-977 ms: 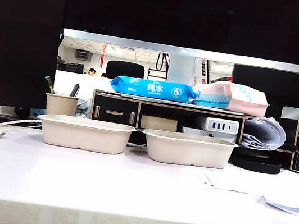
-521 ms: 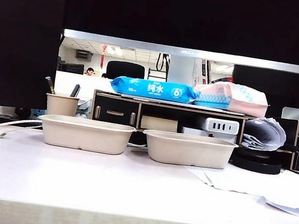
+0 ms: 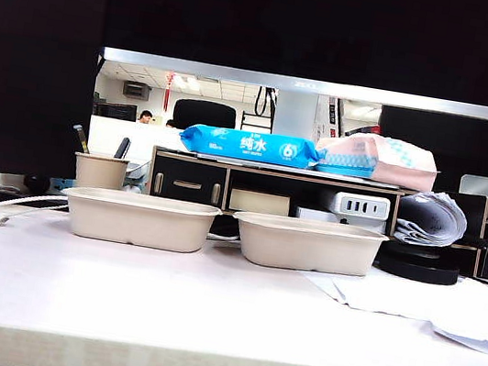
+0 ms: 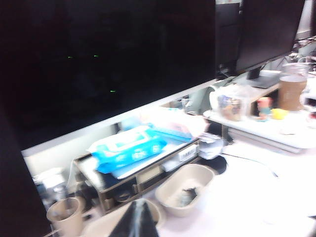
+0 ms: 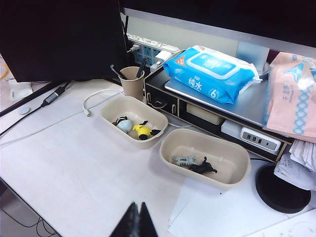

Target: Put the dolls with similar sizes into the same paper box, while dolls with different sizes go into separate paper boxes.

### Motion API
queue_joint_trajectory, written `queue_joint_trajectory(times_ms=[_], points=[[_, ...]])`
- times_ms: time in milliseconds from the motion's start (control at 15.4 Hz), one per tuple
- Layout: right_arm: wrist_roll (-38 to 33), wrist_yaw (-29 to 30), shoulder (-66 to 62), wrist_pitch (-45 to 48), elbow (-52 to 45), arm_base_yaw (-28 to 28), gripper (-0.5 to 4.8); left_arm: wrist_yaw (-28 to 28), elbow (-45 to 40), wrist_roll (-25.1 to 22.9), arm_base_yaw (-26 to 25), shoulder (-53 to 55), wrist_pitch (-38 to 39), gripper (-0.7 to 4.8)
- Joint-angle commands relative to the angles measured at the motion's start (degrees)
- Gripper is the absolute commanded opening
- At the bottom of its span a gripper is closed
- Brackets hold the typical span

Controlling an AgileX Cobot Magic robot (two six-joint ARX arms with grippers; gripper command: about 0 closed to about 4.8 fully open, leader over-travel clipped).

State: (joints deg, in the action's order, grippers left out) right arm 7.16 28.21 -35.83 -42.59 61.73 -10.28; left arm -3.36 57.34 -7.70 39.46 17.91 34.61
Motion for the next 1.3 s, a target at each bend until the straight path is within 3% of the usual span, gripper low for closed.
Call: queue_joint_trajectory(times_ms=[65, 195, 391, 586, 847, 1107, 1302], points=[[-0.1, 0.2, 0.1, 0.6, 0.2, 0.0, -0.05, -3.3, -12.5, 5.5, -17.9, -0.3, -14.2, -0.05], [-0.1, 0.2, 0.1, 0.6, 0.2, 0.0, -0.05, -0.3, -22.2, 12.0, -26.0, -1.4, -25.0, -0.05], [-0.1, 0.2, 0.1, 0.5, 0.2, 0.0, -0.05, -0.3, -34.2, 19.0, -33.4, -2.3, -36.7, -0.05], [-0.1, 0.2, 0.1, 0.6, 0.2, 0.0, -0.05, 2.2, -41.6, 21.8, -39.6, -4.4, -38.5, -0.05], [-0.1, 0.2, 0.1, 0.6, 0.2, 0.0, -0.05, 2.1, -50.1, 19.4, -44.6, -14.5, -38.4, -0.05], [-0.1, 0.2, 0.1, 0.6, 0.2, 0.0, -0.05, 3.7, -54.7, 14.2, -44.6, -17.7, -38.1, -0.05], [-0.1, 0.2, 0.1, 0.6, 0.2, 0.0, -0.05, 3.8, -56.8, 13.7, -44.4, -17.7, -36.5, -0.05]])
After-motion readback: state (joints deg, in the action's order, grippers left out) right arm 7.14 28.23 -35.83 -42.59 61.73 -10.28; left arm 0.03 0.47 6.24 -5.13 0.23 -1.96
